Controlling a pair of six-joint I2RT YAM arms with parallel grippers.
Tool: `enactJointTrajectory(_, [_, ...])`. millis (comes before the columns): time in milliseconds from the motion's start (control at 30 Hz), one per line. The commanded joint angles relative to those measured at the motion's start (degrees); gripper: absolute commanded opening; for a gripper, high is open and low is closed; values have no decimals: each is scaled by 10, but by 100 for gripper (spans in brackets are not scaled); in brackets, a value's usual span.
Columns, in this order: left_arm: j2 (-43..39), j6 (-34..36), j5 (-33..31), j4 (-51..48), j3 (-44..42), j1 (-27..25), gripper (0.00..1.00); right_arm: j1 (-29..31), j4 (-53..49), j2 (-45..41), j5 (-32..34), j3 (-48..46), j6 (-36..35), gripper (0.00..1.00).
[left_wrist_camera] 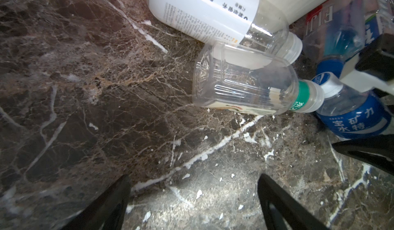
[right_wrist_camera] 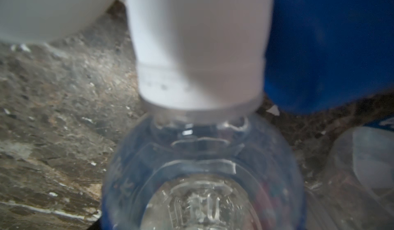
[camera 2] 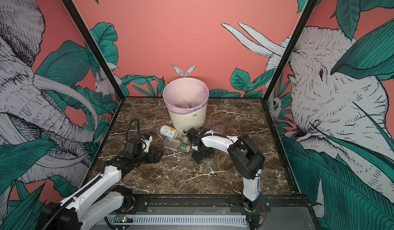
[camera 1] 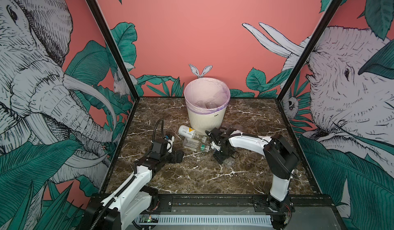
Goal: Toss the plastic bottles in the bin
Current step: 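Close the right gripper around the white cap of the blue-labelled bottle, then lift the blue-labelled bottle with the right gripper and carry it over the bin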
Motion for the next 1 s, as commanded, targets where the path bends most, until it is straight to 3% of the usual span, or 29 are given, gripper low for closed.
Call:
enactJointTrajectory(0, [-12,1,-6,8,4,-2,94,4,-23,11,11,8,-9,77])
enactJointTrajectory(167, [-11,0,-7,8,4,-2,94,6,-19,23,13,4,-8,75])
enactJointTrajectory(400, [-9,0,-7,8,4,-2,94,10,-6,15,26,-7,-2,59])
enactJointTrajectory(533, [-7,0,-6,8,5,-2,94,13,11,-2,29,-26,3,55])
enactJointTrajectory(967, [-5,1,-4,7,6,-3,93,25,144,-193,33,-155,49,47])
